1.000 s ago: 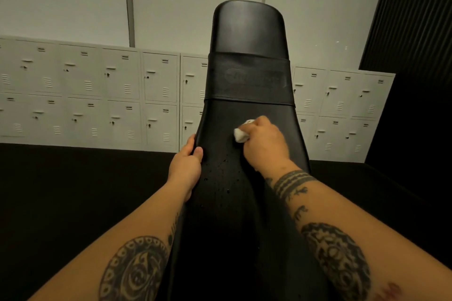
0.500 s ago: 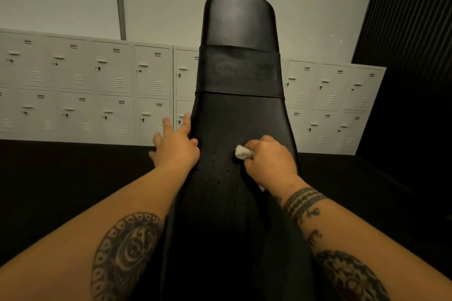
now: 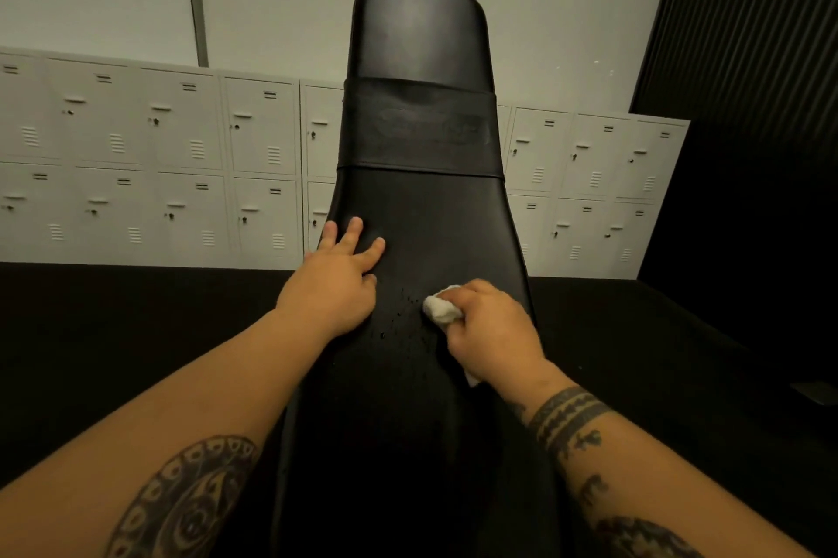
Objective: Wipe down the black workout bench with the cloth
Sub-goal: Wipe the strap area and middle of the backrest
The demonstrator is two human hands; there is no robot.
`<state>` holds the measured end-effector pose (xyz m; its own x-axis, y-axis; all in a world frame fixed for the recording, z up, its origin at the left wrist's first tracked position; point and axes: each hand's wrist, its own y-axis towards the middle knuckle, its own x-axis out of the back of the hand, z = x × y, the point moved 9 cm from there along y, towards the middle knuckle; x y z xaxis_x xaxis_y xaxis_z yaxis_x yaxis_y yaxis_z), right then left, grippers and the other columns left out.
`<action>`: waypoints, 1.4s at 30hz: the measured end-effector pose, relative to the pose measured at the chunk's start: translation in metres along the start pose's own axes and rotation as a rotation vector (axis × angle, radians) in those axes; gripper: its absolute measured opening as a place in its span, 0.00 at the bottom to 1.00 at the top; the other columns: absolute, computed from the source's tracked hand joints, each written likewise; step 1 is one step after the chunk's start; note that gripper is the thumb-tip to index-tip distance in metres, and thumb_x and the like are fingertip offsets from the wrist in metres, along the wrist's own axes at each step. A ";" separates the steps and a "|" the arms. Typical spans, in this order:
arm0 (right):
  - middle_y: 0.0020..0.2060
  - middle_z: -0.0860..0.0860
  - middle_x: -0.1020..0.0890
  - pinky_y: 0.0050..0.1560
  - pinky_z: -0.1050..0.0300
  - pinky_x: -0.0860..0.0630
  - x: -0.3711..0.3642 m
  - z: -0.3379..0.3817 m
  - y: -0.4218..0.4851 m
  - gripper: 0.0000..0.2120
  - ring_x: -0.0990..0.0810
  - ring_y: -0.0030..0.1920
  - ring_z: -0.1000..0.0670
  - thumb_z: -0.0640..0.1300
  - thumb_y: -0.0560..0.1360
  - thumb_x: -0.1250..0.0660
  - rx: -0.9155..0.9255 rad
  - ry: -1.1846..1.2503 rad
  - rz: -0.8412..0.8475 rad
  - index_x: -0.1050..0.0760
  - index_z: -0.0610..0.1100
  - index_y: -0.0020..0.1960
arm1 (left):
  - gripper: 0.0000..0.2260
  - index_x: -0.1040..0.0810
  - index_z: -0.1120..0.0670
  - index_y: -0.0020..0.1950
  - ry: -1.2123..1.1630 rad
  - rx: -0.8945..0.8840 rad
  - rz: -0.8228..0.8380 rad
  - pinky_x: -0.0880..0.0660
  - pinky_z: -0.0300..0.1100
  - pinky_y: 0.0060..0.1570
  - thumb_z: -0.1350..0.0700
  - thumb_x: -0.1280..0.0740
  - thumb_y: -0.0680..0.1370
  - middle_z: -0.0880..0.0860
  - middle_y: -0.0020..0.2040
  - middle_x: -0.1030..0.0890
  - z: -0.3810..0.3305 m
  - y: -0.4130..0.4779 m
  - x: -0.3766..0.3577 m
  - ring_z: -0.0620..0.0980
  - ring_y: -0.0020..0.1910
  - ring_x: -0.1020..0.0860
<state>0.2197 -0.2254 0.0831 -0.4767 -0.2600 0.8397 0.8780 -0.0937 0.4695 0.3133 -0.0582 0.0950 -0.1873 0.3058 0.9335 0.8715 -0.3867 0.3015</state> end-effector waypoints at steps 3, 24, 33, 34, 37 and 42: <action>0.47 0.52 0.20 0.49 0.47 0.20 0.022 -0.026 0.023 0.12 0.20 0.49 0.47 0.48 0.75 0.36 -0.126 0.015 -0.041 0.20 0.54 0.56 | 0.27 0.48 0.39 0.82 -0.028 -0.006 -0.025 0.52 0.59 0.78 0.52 0.42 0.85 0.48 0.83 0.59 0.001 0.001 -0.002 0.56 0.82 0.61; 0.54 0.49 0.19 0.53 0.48 0.21 -0.004 -0.004 -0.021 0.14 0.20 0.53 0.44 0.46 0.75 0.36 -0.111 0.029 -0.012 0.21 0.53 0.59 | 0.28 0.50 0.40 0.82 0.014 0.018 -0.040 0.50 0.61 0.79 0.53 0.42 0.85 0.49 0.84 0.60 0.001 -0.003 -0.009 0.57 0.81 0.62; 0.46 0.46 0.15 0.54 0.46 0.19 -0.015 0.013 -0.025 0.07 0.16 0.48 0.46 0.51 0.76 0.30 -0.611 1.237 -0.026 0.19 0.49 0.50 | 0.18 0.29 0.41 0.75 -0.611 0.067 -0.097 0.36 0.51 0.75 0.52 0.40 0.85 0.47 0.78 0.31 -0.002 -0.032 0.037 0.52 0.76 0.32; 0.47 0.47 0.15 0.54 0.47 0.19 -0.019 0.029 -0.023 0.09 0.16 0.49 0.47 0.52 0.77 0.32 -0.617 1.317 -0.042 0.19 0.48 0.53 | 0.15 0.25 0.39 0.71 -0.844 0.090 -0.078 0.30 0.52 0.71 0.49 0.39 0.85 0.46 0.71 0.24 -0.003 -0.043 0.037 0.51 0.70 0.26; 0.54 0.47 0.16 0.52 0.50 0.20 -0.036 0.092 -0.021 0.24 0.17 0.55 0.48 0.64 0.79 0.41 -0.566 1.572 0.177 0.21 0.48 0.62 | 0.12 0.22 0.37 0.65 -1.165 0.118 0.085 0.22 0.49 0.56 0.41 0.37 0.82 0.45 0.59 0.17 -0.014 -0.064 0.019 0.48 0.58 0.19; 0.49 0.57 0.17 0.56 0.62 0.28 -0.019 0.084 -0.025 0.22 0.22 0.54 0.57 0.61 0.82 0.46 -0.333 1.272 0.197 0.17 0.50 0.55 | 0.15 0.27 0.41 0.70 -0.919 0.413 -0.394 0.22 0.51 0.48 0.46 0.36 0.83 0.50 0.58 0.21 0.071 -0.082 0.037 0.49 0.51 0.23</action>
<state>0.2033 -0.1373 0.0779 -0.1295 -0.9908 -0.0384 0.9827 -0.1334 0.1283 0.2667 0.0470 0.0910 -0.2259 0.9465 0.2306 0.9420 0.1519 0.2994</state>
